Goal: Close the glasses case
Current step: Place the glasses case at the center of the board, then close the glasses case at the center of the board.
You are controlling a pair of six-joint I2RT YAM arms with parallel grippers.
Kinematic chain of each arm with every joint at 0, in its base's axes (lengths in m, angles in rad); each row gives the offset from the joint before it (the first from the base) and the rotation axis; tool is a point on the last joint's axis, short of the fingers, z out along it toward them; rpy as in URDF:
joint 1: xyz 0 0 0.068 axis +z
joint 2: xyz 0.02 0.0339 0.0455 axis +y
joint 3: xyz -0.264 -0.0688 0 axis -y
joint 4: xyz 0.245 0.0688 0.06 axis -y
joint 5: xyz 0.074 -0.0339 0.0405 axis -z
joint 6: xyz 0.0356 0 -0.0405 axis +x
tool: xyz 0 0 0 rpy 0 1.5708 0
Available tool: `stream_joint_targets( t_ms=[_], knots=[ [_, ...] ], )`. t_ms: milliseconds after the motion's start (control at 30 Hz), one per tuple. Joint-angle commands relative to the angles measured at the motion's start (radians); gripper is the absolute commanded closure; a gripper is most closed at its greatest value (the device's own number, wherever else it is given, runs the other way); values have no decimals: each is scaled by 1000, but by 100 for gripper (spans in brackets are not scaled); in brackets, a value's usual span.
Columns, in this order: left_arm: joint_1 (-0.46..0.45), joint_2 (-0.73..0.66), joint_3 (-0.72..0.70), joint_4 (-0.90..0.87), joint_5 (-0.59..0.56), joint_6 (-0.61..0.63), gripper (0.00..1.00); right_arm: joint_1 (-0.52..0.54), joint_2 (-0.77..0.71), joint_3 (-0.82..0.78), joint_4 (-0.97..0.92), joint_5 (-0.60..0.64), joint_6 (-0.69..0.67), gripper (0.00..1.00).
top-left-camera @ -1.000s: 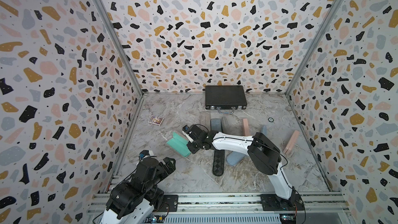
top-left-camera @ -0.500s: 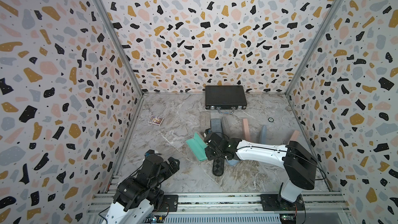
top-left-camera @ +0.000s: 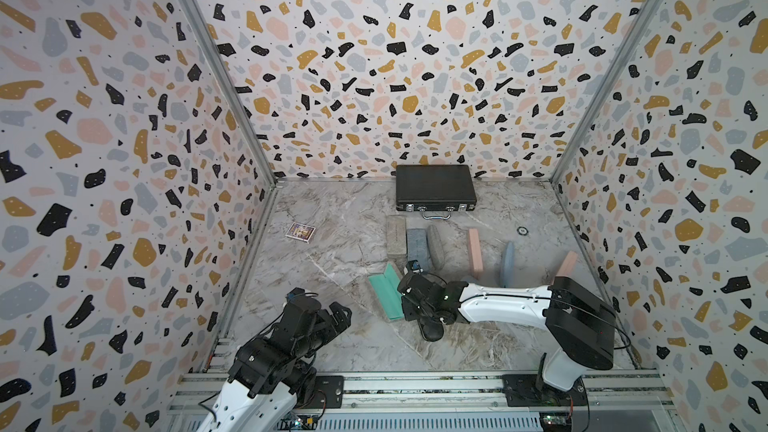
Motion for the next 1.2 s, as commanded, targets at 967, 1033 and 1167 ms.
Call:
stream_joint_targets(
  t_ms=[967, 1033, 1167],
  knots=[
    [4, 244, -78, 281, 90, 32, 75, 55, -320, 57, -414, 226, -101, 96],
    [4, 283, -78, 302, 104, 39, 89, 31, -313, 72, -424, 214, -121, 100],
    [4, 343, -63, 319, 118, 61, 100, -34, -286, 74, -405, 137, -153, 100]
  ],
)
